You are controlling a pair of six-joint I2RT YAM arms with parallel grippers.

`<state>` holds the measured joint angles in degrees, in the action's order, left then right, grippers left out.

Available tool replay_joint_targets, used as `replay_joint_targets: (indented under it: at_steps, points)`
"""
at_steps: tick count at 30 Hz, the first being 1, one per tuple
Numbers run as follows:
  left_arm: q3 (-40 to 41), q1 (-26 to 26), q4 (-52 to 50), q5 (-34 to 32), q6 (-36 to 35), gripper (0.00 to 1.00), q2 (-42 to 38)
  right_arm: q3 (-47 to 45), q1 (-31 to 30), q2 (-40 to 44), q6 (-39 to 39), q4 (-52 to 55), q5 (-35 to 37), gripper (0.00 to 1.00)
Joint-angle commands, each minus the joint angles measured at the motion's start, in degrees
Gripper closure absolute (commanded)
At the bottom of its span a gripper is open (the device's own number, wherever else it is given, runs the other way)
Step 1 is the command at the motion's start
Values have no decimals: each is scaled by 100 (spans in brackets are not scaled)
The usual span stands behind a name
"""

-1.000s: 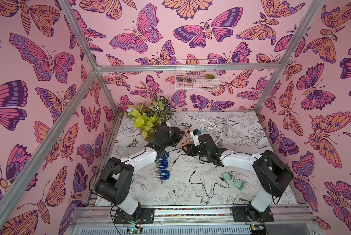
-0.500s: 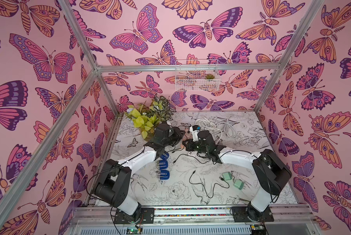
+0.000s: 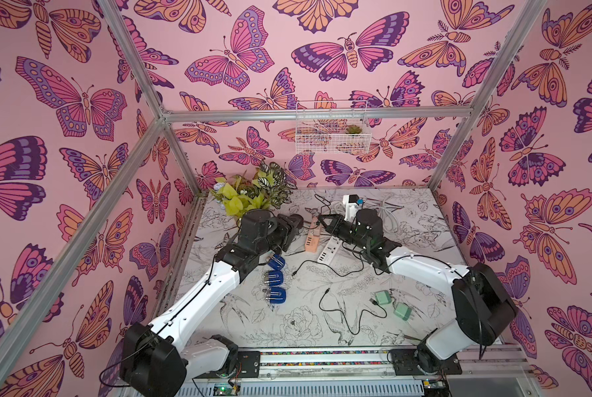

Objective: Charge the electric shaver
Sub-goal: Pick up the charging cable from the center of the board.

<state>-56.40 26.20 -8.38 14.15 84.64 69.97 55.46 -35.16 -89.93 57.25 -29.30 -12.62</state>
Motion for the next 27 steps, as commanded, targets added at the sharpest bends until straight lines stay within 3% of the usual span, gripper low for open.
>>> replay_joint_targets:
  at_steps: [1, 7, 22, 27]
  points:
    - [-19, -98, -513, 122, 621, 37, 122, -69, 5, 217, 229, -223, -187, 100]
    - [-64, -356, -461, 401, 867, 39, 487, -281, 0, 290, 398, -487, -240, 100]
    - [33, -453, 328, 656, 1244, 65, 836, -492, 0, 389, 506, -649, -314, 100]
    - [-2, -457, 373, 712, 1213, 78, 900, -563, 0, 423, 532, -682, -294, 100]
